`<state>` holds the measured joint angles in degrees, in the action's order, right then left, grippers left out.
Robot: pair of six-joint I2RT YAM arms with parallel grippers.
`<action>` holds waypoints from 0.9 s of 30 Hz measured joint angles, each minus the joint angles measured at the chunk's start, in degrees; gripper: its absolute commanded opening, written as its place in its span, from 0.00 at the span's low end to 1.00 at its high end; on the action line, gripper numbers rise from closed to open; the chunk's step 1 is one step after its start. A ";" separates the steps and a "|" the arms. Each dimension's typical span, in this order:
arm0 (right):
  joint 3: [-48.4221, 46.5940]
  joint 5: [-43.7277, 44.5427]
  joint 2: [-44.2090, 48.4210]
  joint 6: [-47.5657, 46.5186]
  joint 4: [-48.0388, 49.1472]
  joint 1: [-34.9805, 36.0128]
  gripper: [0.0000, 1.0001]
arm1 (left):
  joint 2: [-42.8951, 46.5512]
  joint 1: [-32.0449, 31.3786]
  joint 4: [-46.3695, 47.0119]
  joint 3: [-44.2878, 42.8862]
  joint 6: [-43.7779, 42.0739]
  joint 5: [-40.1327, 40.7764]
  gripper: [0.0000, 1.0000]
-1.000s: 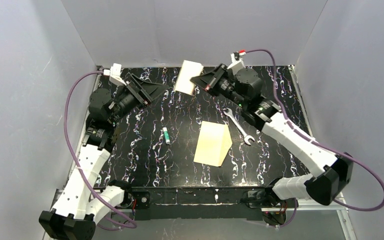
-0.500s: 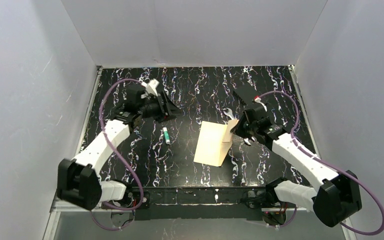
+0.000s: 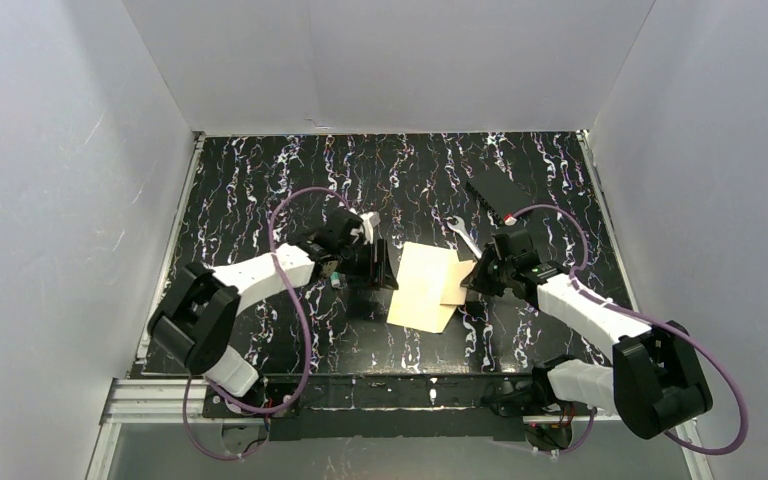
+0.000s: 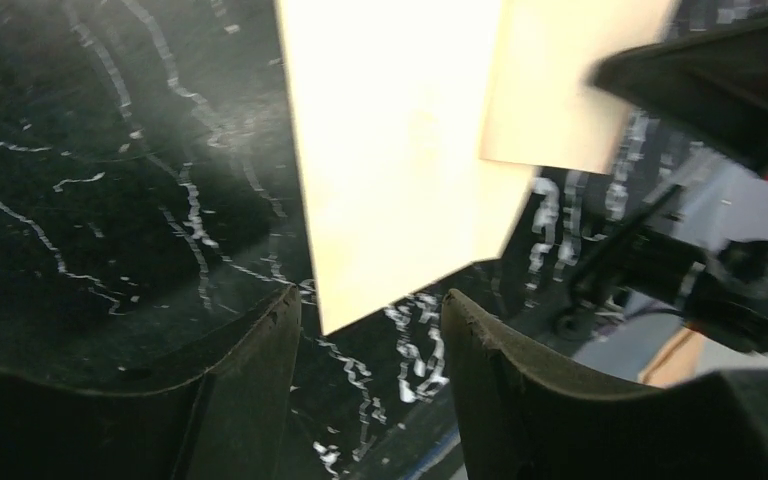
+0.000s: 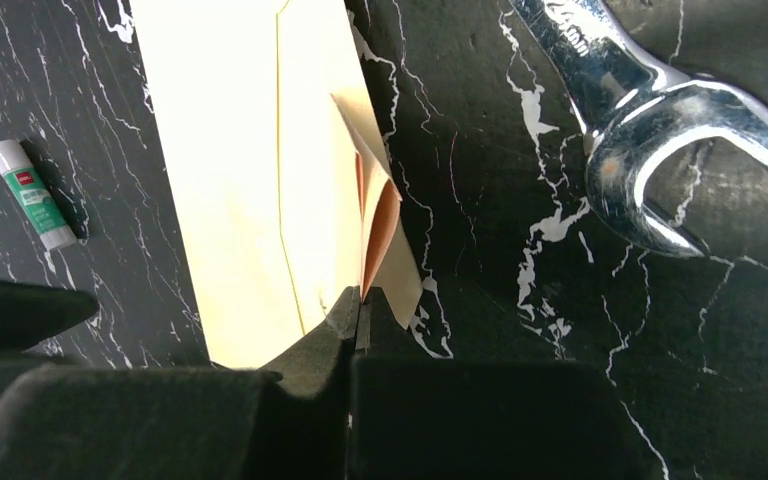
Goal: Place the letter into the envelope and seal it
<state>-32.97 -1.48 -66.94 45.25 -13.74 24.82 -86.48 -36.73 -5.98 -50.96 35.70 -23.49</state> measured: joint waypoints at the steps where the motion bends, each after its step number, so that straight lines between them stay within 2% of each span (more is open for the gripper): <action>1: 0.42 -0.72 -0.42 -0.15 0.87 -0.39 0.01 | -1.40 -0.46 -0.02 0.28 -0.11 0.96 0.52; 7: 2.69 -3.69 -3.13 -2.23 5.09 -2.03 0.01 | -8.28 -1.16 -2.29 -0.02 -0.07 6.45 0.50; 17: 2.78 -6.91 -5.95 -4.61 7.89 -2.25 0.01 | -14.43 -1.81 -2.19 -5.07 1.64 2.89 0.32; 22: 2.73 -7.32 -6.49 -5.07 8.81 -1.84 0.01 | -15.37 -2.05 -1.99 -5.35 2.75 1.60 0.31; 27: -0.68 -3.08 -6.75 -6.75 4.33 1.62 0.01 | -15.80 -2.14 -2.01 -5.70 4.04 1.29 0.30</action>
<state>-33.65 -4.56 -73.69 38.50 -9.41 26.44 -102.28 -38.87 -7.99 -56.66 39.75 -22.20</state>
